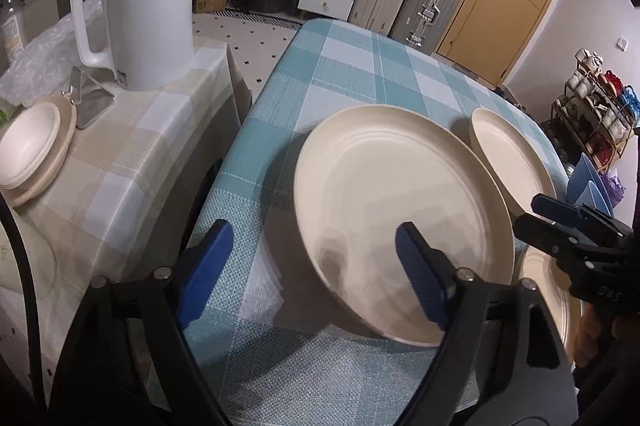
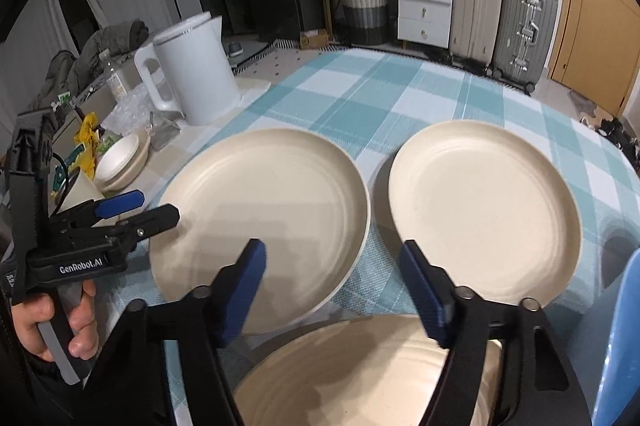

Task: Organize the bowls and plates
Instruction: 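Close the right gripper on the cream plate's rim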

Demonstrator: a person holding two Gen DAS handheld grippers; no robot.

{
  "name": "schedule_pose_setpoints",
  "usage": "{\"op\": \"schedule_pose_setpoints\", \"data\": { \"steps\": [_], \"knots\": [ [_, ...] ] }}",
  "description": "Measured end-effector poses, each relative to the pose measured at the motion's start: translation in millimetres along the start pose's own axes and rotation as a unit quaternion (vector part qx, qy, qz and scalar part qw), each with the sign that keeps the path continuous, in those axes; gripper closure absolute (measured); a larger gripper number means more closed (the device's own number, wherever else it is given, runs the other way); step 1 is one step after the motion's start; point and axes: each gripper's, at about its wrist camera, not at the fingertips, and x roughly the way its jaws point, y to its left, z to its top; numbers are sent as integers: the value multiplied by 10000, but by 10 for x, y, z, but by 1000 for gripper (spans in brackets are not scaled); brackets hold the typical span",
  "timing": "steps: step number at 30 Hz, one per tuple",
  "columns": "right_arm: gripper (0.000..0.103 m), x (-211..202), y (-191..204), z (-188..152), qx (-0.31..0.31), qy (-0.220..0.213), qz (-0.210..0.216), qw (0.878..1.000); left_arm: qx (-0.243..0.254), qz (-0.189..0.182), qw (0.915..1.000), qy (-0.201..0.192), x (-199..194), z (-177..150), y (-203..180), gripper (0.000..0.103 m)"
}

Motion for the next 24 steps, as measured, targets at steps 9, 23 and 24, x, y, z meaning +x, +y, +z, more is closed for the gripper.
{"op": "schedule_pose_setpoints", "data": {
  "steps": [9, 23, 24],
  "knots": [
    [52, 243, -82, -4, 160, 301, -44, 9994, 3, -79, 9999, 153, 103, -20, -2, 38],
    [74, 396, -202, -11, 231, 524, -184, 9982, 100, -1, 9998, 142, 153, -57, -52, 74],
    [75, 408, -207, -11, 241, 549, -188, 9980, 88, -11, 9999, 148, 154, -61, -45, 77]
  ]
}}
